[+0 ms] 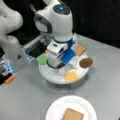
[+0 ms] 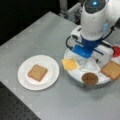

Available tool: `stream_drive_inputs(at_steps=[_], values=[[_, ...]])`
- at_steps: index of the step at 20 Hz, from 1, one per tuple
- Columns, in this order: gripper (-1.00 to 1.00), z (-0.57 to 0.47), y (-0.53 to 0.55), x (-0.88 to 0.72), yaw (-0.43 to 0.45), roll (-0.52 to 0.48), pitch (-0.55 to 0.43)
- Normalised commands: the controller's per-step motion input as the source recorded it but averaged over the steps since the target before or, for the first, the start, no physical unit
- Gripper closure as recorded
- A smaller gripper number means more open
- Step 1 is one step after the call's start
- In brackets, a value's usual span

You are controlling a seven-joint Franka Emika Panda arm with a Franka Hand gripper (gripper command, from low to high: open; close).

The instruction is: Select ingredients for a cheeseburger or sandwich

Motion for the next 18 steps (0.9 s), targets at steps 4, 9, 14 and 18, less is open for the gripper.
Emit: stream_drive_inputs(at_steps=[4, 9, 14, 18], values=[[-1.00, -0.01, 0.10, -0.04, 0.102, -0.113, -0.054], [-1.00, -0.01, 0.13, -0.09, 0.085, -0.109, -0.050], [-1.00, -0.02, 0.12, -0.11, 0.041, -0.103, -0.049], [-1.00, -0.01, 0.03, -0.12, 0.044, -0.088, -0.047]])
